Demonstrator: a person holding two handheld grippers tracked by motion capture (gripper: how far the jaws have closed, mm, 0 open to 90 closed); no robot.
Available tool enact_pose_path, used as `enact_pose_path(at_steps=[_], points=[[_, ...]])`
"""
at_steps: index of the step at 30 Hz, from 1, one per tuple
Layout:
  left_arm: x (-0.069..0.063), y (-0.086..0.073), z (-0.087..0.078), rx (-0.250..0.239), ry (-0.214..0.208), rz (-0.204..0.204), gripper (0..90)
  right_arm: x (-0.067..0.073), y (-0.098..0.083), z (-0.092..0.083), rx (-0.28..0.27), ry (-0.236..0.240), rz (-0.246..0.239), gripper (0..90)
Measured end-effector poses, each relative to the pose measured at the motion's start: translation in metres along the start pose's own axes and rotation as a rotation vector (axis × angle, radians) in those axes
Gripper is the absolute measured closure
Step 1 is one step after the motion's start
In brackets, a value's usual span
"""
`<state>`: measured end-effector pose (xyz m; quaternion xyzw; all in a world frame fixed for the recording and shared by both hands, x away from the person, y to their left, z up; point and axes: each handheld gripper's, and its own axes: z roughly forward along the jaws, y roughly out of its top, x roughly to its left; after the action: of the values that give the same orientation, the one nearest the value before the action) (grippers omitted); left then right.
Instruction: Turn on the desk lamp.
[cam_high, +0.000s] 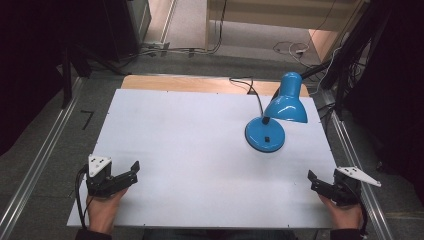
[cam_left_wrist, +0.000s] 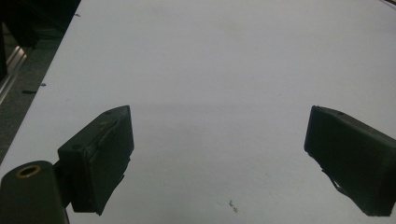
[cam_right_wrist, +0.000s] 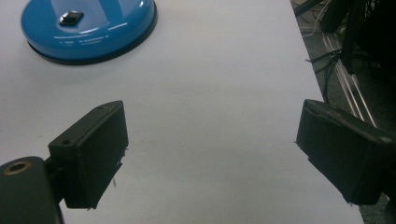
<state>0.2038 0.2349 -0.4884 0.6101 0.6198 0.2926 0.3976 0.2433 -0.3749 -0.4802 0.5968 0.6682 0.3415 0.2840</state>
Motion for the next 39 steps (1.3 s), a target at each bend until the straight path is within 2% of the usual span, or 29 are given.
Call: enact_pose_path(at_steps=[12,27,39], points=[[0.000,0.000,0.002,0.009,-0.009,-0.003,8.7,0.007,0.001,0.003,0.020,0.032,0.002,7.7],[0.000,-0.001,0.000,0.007,-0.007,-0.004,8.7,0.018,0.009,0.005,-0.005,0.058,-0.027,7.7],[0.000,-0.001,0.000,0.005,-0.003,-0.005,8.7,0.021,0.013,0.008,-0.022,0.065,-0.016,7.7]])
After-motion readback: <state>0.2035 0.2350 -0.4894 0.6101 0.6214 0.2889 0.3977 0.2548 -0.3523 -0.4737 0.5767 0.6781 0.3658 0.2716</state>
